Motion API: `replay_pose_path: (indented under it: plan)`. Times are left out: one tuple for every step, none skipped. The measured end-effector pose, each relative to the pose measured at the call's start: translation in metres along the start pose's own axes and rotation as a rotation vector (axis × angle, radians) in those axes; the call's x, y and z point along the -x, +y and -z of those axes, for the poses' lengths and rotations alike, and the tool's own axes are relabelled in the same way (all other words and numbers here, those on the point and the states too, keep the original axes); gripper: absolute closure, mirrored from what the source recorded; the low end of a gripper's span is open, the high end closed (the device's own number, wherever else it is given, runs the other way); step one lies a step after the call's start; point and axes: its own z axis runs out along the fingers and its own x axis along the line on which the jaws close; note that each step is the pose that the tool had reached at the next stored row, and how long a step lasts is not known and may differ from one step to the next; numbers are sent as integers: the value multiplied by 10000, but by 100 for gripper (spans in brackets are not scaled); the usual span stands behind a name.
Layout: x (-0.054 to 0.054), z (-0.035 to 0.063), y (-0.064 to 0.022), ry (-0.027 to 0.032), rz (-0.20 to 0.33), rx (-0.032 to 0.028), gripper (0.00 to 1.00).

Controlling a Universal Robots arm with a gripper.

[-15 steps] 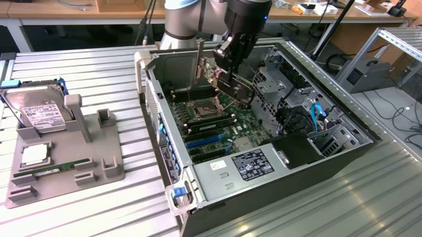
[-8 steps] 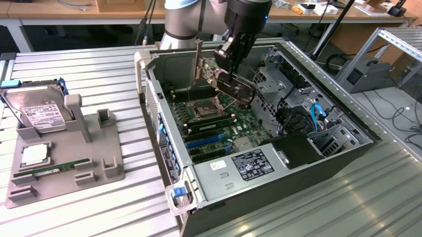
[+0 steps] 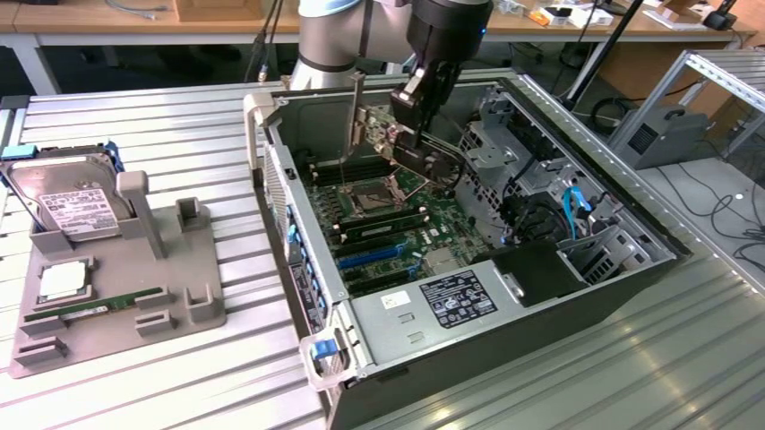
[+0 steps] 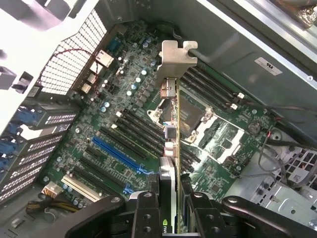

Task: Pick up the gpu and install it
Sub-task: 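Insert the gpu into the slot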

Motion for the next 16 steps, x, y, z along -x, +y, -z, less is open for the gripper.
replay_pose_path:
  plan:
    - [0, 0, 0, -1, 67, 2, 73]
    - [0, 0, 0, -1, 158, 4, 73]
    - [0, -1, 0, -1, 271, 7, 73]
    - [0, 0, 0, -1, 331, 8, 73]
    - [0, 0, 0, 0, 377, 9, 73]
    - [0, -1, 0, -2, 486, 12, 73]
    - [0, -1, 0, -1, 578, 14, 73]
    - [0, -1, 0, -1, 680, 16, 73]
    - [0, -1, 0, -2, 763, 18, 73]
    - [0, -1, 0, -2, 843, 21, 73]
    - [0, -2, 0, -2, 910, 22, 73]
    - [0, -1, 0, -2, 952, 23, 73]
    - [0, -2, 0, -2, 1040, 26, 73]
    - [0, -2, 0, -2, 1175, 29, 73]
    - [0, -2, 0, -3, 1239, 30, 73]
    - [0, -3, 0, -3, 1400, 34, 73]
